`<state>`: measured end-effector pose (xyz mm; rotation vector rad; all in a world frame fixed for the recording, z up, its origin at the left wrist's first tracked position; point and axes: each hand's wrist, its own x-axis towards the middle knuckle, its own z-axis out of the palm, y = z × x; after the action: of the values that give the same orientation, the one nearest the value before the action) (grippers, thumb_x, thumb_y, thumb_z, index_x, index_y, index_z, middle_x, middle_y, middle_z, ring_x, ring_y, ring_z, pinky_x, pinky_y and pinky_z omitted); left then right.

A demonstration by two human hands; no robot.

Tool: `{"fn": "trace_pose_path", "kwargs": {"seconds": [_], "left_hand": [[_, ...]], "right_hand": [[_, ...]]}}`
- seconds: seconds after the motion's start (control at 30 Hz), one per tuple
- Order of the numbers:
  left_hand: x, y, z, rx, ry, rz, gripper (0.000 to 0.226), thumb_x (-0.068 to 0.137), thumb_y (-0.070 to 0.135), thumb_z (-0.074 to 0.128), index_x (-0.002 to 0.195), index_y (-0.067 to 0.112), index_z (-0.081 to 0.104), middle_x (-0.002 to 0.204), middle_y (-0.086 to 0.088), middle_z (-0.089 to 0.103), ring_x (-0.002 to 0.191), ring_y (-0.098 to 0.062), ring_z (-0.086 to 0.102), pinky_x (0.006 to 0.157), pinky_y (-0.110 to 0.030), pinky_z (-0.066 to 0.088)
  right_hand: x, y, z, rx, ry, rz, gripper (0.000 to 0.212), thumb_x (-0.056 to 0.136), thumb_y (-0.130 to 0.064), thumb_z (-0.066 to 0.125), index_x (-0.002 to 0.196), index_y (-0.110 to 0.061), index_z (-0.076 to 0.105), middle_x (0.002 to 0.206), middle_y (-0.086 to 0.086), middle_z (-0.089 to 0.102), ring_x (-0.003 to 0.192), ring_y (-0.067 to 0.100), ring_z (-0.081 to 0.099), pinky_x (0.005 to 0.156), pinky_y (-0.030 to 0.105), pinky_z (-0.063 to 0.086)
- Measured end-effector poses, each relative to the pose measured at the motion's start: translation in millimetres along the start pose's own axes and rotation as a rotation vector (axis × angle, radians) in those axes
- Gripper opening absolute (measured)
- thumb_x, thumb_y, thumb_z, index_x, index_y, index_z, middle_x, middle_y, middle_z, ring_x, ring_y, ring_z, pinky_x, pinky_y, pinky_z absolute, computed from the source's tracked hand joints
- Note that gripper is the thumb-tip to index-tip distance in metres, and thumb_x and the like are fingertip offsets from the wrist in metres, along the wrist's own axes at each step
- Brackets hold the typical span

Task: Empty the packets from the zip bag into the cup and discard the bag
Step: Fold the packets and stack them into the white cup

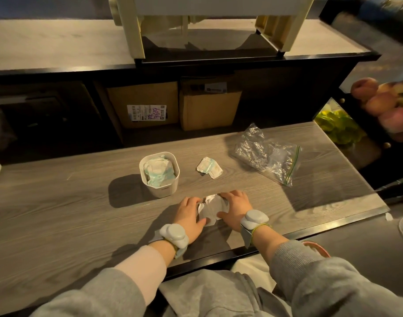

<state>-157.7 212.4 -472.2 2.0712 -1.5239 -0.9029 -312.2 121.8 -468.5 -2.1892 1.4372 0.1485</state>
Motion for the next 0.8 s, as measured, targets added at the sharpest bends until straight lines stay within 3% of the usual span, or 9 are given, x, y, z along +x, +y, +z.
{"fn": "trace_pose_path", "kwargs": {"seconds": [0.13,0.23,0.33,0.5,0.67,0.8], "left_hand": [[4.2,-0.4,6.7,0.044,-0.031,-0.060,0.063,0.078,0.023,0.071,0.133,0.018,0.041,0.126,-0.006,0.047,0.119,-0.024,0.048,0.092,-0.025,0.038],[7.0,-0.3,7.2,0.031,-0.045,-0.092,0.063,0.076,0.025,0.074,0.131,0.020,0.042,0.113,-0.004,0.055,0.107,-0.021,0.051,0.080,-0.022,0.034],[8.5,-2.0,6.5,0.041,-0.032,-0.095,0.057,0.073,0.025,0.076,0.122,0.023,0.047,0.112,-0.001,0.051,0.094,-0.015,0.048,0.079,-0.022,0.035],[10.9,-3.0,8.4,0.002,-0.028,-0.101,0.054,0.069,0.015,0.076,0.114,0.024,0.047,0.120,0.000,0.045,0.113,-0.020,0.050,0.085,-0.021,0.036],[14.8,0.8,7.8,0.035,-0.121,-0.174,0.072,0.071,0.016,0.075,0.133,0.022,0.038,0.129,-0.005,0.046,0.120,-0.025,0.049,0.094,-0.028,0.042],[13.2,1.2,6.6,0.042,-0.116,-0.164,0.056,0.071,0.011,0.069,0.119,0.023,0.044,0.122,-0.004,0.043,0.112,-0.024,0.050,0.084,-0.025,0.040]], "right_hand": [[-0.8,-3.5,0.8,0.033,0.026,0.046,0.056,0.068,-0.039,0.072,0.118,-0.030,0.050,0.121,0.002,0.051,0.113,0.026,0.043,0.088,0.037,0.042],[-3.1,-6.6,4.3,0.101,0.024,0.125,0.048,0.066,-0.035,0.069,0.105,-0.035,0.042,0.111,-0.001,0.056,0.110,0.028,0.044,0.080,0.036,0.030],[-4.5,-7.6,8.2,0.112,0.012,0.138,0.056,0.067,-0.033,0.066,0.116,-0.039,0.039,0.119,-0.003,0.056,0.117,0.030,0.042,0.084,0.038,0.026],[-6.7,-12.0,3.3,-0.026,-0.008,0.042,0.079,0.071,-0.032,0.064,0.141,-0.041,0.029,0.141,-0.007,0.040,0.130,0.026,0.032,0.092,0.040,0.026],[-8.1,-18.4,4.8,-0.002,0.017,-0.017,0.078,0.069,-0.025,0.061,0.138,-0.042,0.031,0.133,-0.012,0.050,0.127,0.021,0.034,0.088,0.038,0.022],[-8.3,-20.2,5.6,-0.019,0.055,-0.004,0.061,0.067,-0.024,0.065,0.124,-0.037,0.047,0.121,-0.004,0.051,0.118,0.025,0.039,0.088,0.037,0.028]]}}
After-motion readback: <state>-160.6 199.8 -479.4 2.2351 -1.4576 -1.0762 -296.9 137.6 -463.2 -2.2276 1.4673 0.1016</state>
